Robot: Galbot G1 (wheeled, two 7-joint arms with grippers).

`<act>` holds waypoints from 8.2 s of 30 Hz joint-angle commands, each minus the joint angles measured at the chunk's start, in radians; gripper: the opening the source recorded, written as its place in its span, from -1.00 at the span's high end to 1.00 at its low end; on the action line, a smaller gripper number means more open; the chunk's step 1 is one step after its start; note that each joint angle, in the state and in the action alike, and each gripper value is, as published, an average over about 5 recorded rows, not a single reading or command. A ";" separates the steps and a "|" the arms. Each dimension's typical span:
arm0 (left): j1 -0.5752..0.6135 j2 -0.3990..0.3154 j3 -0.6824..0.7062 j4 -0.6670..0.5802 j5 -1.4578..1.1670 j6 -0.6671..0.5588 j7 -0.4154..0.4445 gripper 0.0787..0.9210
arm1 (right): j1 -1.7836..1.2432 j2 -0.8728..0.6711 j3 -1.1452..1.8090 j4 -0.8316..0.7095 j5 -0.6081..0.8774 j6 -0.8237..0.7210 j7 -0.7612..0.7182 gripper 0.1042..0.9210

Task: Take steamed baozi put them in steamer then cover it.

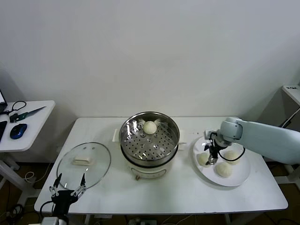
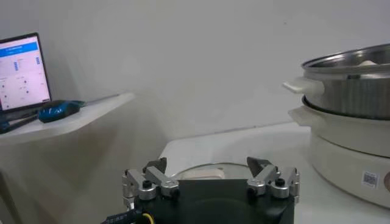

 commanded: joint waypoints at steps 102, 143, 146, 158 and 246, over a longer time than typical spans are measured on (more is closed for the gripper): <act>-0.001 -0.012 0.008 -0.073 -0.002 0.020 -0.014 -0.77 | 0.685 -0.190 -0.461 0.333 0.110 0.194 -0.241 -0.76; 0.016 -0.040 0.003 -0.062 0.010 0.010 -0.020 -0.77 | -0.134 -0.210 0.152 0.080 -0.264 0.110 -0.095 -0.75; 0.015 -0.040 0.003 -0.063 0.010 0.010 -0.021 -0.77 | -0.124 -0.211 0.143 0.085 -0.263 0.108 -0.100 -0.68; 0.013 -0.044 0.006 -0.074 0.013 0.012 -0.022 -0.77 | 0.119 -0.193 0.005 0.122 -0.208 0.146 -0.146 -0.31; 0.008 -0.035 0.001 -0.096 -0.005 0.012 -0.015 -0.77 | 0.599 -0.225 -0.409 0.097 -0.080 0.351 -0.251 -0.76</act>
